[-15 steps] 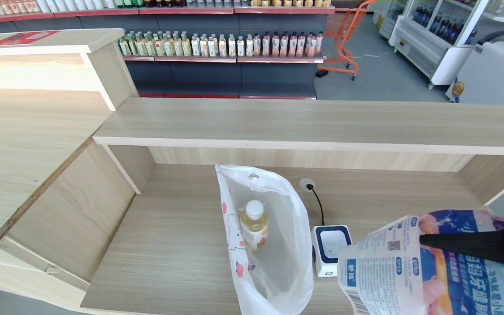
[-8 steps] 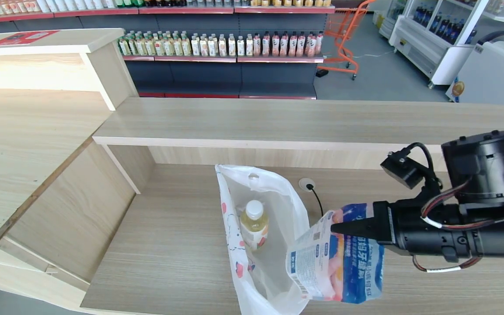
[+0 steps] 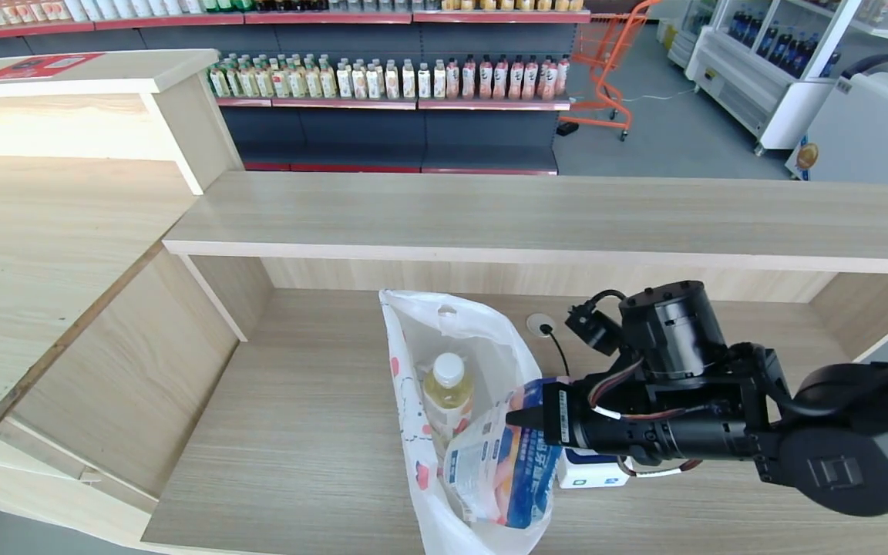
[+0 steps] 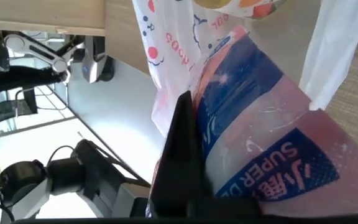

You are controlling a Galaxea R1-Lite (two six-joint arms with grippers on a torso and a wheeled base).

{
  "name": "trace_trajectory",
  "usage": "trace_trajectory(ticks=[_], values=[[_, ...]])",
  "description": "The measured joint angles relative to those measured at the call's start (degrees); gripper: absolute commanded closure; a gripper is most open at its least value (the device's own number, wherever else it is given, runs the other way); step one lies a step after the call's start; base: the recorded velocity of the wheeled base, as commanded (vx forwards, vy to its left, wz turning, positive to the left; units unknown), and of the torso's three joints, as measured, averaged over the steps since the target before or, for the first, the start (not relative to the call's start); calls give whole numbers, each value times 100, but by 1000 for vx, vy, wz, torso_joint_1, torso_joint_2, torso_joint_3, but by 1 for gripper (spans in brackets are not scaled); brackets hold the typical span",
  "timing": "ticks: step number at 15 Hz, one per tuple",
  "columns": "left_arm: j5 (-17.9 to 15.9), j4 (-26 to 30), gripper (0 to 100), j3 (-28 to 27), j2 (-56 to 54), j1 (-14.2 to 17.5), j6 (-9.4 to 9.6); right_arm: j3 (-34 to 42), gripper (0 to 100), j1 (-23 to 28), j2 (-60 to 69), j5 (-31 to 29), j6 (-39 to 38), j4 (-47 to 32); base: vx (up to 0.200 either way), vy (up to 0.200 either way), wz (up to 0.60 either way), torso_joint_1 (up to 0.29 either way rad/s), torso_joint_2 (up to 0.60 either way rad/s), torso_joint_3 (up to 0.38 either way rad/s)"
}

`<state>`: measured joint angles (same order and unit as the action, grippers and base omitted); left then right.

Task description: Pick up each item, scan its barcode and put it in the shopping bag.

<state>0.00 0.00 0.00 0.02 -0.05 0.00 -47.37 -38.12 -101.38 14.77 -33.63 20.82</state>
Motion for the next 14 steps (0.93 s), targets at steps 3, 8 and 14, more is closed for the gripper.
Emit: trace_trajectory(ticks=[3,8,14], values=[[0,0,0,0,0,0,0,206,100,22,-80,-17,35,216,0,0,0,0,0,0],[0,0,0,0,0,0,0,661,100,124,-166,-162,222,692,0,0,0,0,0,0],[0,0,0,0,0,0,0,685,0,177,-179,-169,455,695,0,0,0,0,0,0]])
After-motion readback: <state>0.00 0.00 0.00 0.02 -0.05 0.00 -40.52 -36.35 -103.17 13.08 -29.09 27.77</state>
